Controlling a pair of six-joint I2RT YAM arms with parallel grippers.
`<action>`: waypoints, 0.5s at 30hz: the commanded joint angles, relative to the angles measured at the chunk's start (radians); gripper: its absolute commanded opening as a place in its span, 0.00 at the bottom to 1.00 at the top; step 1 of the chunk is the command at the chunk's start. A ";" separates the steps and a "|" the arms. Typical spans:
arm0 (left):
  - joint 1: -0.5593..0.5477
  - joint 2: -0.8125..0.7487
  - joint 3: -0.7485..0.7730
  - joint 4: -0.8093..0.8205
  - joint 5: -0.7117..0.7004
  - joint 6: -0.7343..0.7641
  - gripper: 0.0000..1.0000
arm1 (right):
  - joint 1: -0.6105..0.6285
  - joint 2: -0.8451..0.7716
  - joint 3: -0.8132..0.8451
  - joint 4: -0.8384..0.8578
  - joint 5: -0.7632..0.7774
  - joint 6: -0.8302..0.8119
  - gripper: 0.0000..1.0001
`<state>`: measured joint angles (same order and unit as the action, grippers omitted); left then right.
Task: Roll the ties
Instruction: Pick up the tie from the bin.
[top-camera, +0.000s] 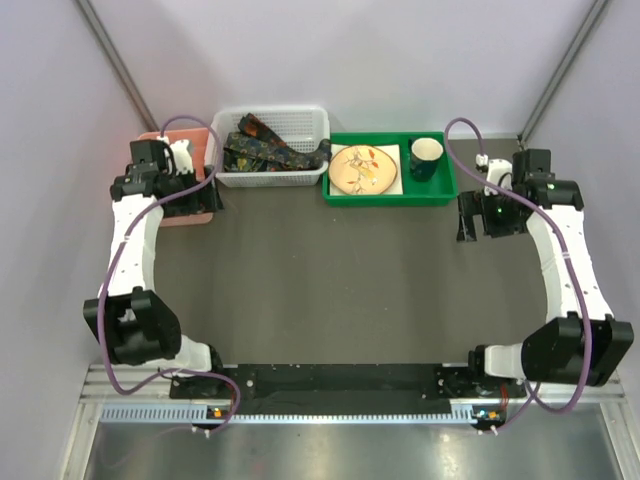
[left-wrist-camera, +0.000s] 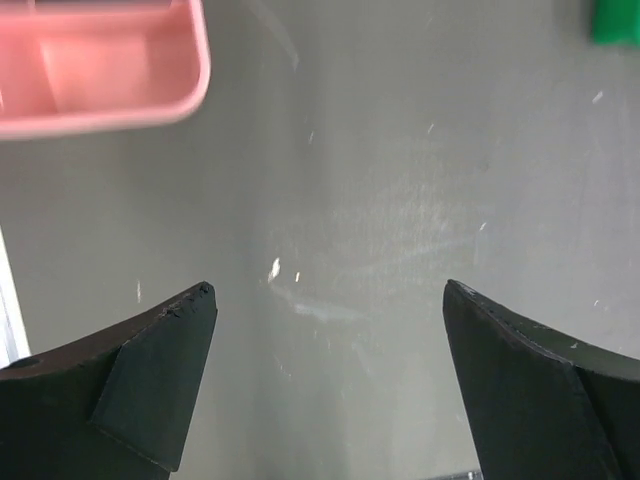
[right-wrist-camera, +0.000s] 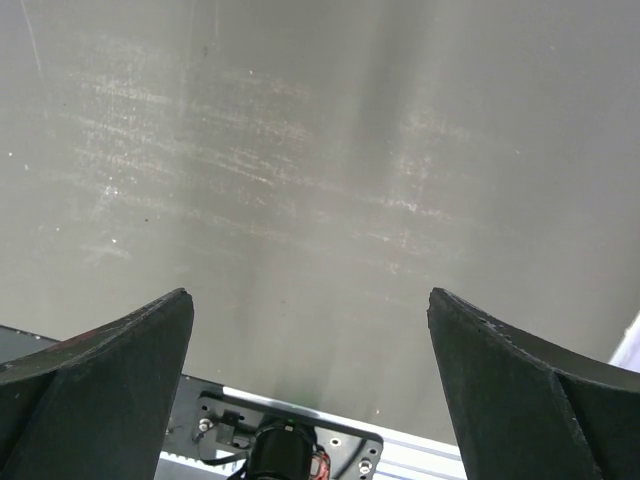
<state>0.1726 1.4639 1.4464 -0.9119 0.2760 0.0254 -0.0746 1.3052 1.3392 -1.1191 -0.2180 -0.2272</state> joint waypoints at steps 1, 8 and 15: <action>-0.034 0.047 0.110 0.191 0.083 0.010 0.99 | 0.007 0.055 0.083 0.010 -0.046 -0.008 0.99; -0.200 0.235 0.247 0.436 0.080 0.162 0.99 | 0.007 0.143 0.159 -0.002 -0.053 -0.012 0.99; -0.216 0.597 0.592 0.487 -0.116 0.033 0.99 | 0.007 0.190 0.181 0.010 -0.047 -0.008 0.99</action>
<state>-0.0635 1.9339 1.9011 -0.5365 0.2787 0.1349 -0.0746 1.4799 1.4757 -1.1225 -0.2562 -0.2279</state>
